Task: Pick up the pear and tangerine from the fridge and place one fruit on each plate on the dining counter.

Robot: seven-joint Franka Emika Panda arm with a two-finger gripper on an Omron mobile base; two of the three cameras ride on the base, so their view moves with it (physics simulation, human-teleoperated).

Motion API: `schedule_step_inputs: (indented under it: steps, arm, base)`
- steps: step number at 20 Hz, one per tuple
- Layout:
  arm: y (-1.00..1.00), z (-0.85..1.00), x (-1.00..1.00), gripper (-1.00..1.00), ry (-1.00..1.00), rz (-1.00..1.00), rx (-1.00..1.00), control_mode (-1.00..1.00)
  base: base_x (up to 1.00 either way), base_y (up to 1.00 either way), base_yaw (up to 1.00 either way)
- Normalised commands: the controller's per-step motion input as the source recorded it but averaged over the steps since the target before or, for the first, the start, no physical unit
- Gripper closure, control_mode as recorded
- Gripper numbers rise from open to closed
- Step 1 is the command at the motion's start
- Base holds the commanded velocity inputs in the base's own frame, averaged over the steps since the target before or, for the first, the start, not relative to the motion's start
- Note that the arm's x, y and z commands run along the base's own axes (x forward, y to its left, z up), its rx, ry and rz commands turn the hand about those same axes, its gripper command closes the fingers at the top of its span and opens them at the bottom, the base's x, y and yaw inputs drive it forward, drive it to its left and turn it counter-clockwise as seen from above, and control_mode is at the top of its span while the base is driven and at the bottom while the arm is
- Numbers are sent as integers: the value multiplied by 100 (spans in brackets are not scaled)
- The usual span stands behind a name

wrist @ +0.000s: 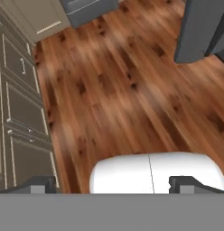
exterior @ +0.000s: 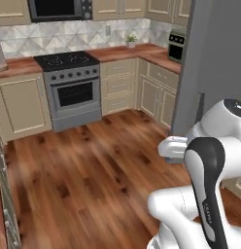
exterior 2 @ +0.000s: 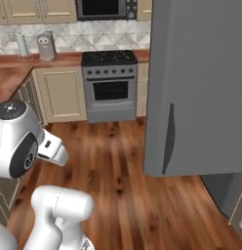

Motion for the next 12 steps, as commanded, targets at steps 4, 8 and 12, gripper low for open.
schedule_step_inputs:
  steps: [4,8,12]
  arm:
    - [0,0,0,-100,0,0,0,100]
    - [0,0,0,-100,0,0,0,100]
    - [0,0,0,-100,0,0,0,100]
  base:
    - [70,52,-17]
    - [68,44,-26]
    - [65,41,-26]
